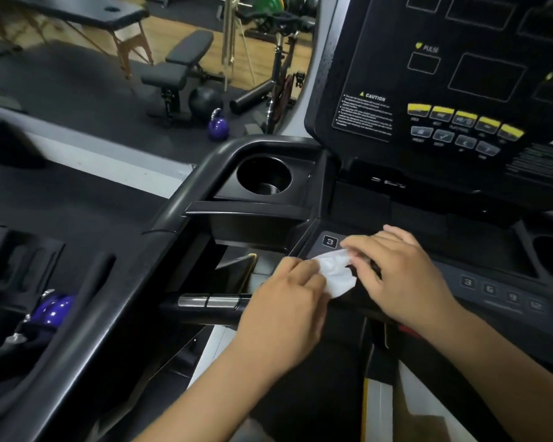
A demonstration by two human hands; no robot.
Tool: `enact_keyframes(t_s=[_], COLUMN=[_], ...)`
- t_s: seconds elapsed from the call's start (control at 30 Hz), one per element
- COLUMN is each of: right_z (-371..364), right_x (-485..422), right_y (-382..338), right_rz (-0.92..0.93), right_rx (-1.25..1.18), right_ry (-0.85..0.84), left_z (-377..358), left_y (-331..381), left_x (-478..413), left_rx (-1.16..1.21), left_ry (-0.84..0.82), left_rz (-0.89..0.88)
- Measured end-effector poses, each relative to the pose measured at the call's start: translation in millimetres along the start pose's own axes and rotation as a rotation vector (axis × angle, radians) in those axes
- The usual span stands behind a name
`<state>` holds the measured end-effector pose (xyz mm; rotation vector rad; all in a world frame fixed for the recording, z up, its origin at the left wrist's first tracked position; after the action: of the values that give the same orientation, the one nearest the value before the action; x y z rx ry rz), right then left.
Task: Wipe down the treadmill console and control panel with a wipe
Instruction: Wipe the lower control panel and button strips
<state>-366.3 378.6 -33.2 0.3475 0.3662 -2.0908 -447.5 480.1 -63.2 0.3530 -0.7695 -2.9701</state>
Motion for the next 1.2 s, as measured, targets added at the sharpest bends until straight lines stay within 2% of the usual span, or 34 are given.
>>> enact_keyframes(t_s=[0.13,0.2,0.27,0.33,0.47,0.6,0.67,0.73,0.9,0.97,1.07,1.1,1.13,1.2], right_z=[9,0,-11,-17,1,28,32,28,40,44,35,33,30,16], right_x=[9,19,28,32,26,21,20,21,24,19,14,15,17,20], right_y=[-4,-14,-22,-23,-9,0,1,2,12,2,-8,-3,4,17], right_rz=[-0.011,-0.021,-0.026,-0.024,-0.082,-0.206,-0.293,-0.367,-0.396,-0.317,-0.272,-0.304,-0.344,-0.41], right_rx=[-0.009,-0.011,0.02,0.035,-0.1,-0.424,-0.588,-0.718,-0.648,-0.634,-0.545,-0.511,-0.482,-0.42], right_ry=[0.007,-0.094,-0.187,-0.205,-0.031,0.167,0.21,0.23,0.352,0.275,0.114,0.113,0.117,0.071], left_z=[-9,-12,-8,-5,6,22,23,26,34,36,35,36,40,49], left_y=[13,18,17,14,9,2,8,9,0,0,-1,-4,-6,6], left_x=[-5,-7,-12,-15,-22,-36,-38,-40,-44,-48,-54,-55,-55,-47], left_rx=[-0.09,-0.122,-0.084,-0.056,0.11,0.343,0.38,0.401,0.366,0.402,0.656,0.648,0.531,0.121], left_ry=[0.047,0.054,0.054,0.041,-0.034,-0.088,-0.123,-0.084,-0.007,-0.031,-0.103,-0.067,0.019,0.236], left_rz=[-0.111,-0.156,-0.13,-0.119,-0.094,0.001,0.021,0.067,0.177,0.166,0.16,0.169,0.148,-0.003])
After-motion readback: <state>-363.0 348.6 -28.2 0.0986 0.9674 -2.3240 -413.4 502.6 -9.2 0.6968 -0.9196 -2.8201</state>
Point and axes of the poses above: each hand's wrist, its own x-axis away from the middle knuckle, its own z-axis out of the back of the hand, y = z × x, the point moved 9 cm from there along -x, towards the middle knuckle, and after that the axes turned 11 degrees about z, right-handed, at the moved point
